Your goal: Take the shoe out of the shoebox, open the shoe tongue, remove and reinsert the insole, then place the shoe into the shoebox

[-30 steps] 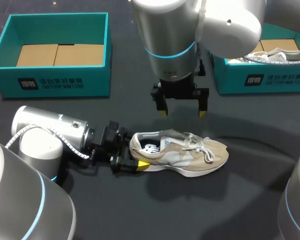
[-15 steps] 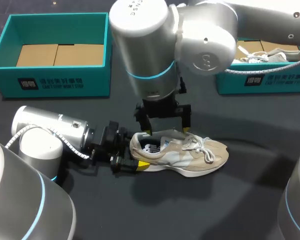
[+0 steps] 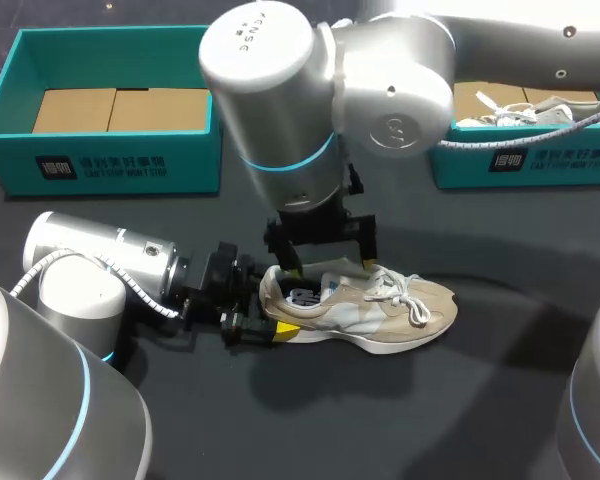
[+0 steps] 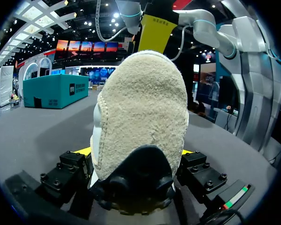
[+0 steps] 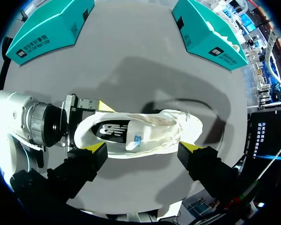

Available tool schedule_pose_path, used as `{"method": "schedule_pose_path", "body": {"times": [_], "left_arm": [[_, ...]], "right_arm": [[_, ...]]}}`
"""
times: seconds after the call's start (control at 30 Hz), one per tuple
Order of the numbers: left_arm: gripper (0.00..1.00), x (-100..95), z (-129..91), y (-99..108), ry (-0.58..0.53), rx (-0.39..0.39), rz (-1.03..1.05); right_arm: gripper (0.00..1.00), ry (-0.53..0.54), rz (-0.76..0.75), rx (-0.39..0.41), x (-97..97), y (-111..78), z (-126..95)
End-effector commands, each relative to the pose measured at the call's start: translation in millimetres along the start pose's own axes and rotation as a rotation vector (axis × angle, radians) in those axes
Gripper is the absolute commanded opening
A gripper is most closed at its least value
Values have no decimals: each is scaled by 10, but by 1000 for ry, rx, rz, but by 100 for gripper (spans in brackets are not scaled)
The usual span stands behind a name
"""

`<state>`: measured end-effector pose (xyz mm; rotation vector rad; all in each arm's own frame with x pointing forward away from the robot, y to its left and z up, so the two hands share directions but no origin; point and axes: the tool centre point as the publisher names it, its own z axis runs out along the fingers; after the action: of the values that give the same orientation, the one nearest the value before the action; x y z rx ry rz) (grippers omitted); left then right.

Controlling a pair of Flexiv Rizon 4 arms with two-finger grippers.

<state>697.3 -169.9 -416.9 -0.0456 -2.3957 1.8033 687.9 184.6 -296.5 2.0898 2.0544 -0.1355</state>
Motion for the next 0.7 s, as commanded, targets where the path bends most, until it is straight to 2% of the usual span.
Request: {"method": "schedule_pose_path", "body": {"times": [0.03, 0.43, 0.7], "left_arm": [[0, 19, -29, 52, -1, -1, 1], [0, 19, -29, 52, -1, -1, 1], [0, 19, -29, 52, -1, -1, 1]], "right_arm": [[100, -58, 396, -17, 132, -55, 80], [100, -168, 416, -47, 153, -75, 297], [100, -213, 431, -79, 102, -83, 408]]}}
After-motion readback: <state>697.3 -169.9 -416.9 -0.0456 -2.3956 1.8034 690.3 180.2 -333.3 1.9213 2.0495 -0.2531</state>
